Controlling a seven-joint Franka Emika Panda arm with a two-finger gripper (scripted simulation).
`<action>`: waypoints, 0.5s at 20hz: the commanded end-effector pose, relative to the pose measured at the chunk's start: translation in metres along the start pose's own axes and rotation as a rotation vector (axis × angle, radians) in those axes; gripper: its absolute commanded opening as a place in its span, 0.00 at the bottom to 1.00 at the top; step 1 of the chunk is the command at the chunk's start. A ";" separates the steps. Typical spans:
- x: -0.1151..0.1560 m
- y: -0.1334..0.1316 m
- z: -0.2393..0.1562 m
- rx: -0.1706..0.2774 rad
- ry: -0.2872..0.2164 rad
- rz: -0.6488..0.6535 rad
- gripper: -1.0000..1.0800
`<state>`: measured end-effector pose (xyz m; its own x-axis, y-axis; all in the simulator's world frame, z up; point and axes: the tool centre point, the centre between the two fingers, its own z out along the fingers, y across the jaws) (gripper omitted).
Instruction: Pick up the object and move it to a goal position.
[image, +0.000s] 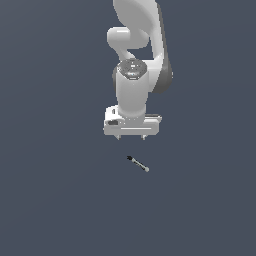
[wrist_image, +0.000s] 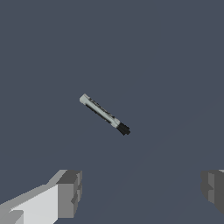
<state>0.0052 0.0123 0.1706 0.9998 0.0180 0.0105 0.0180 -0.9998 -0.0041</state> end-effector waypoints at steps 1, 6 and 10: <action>0.000 0.000 0.000 0.000 0.000 0.000 0.96; 0.004 -0.001 -0.002 -0.012 0.008 -0.012 0.96; 0.008 -0.003 -0.005 -0.028 0.019 -0.021 0.96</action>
<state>0.0119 0.0147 0.1743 0.9990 0.0365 0.0257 0.0360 -0.9992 0.0188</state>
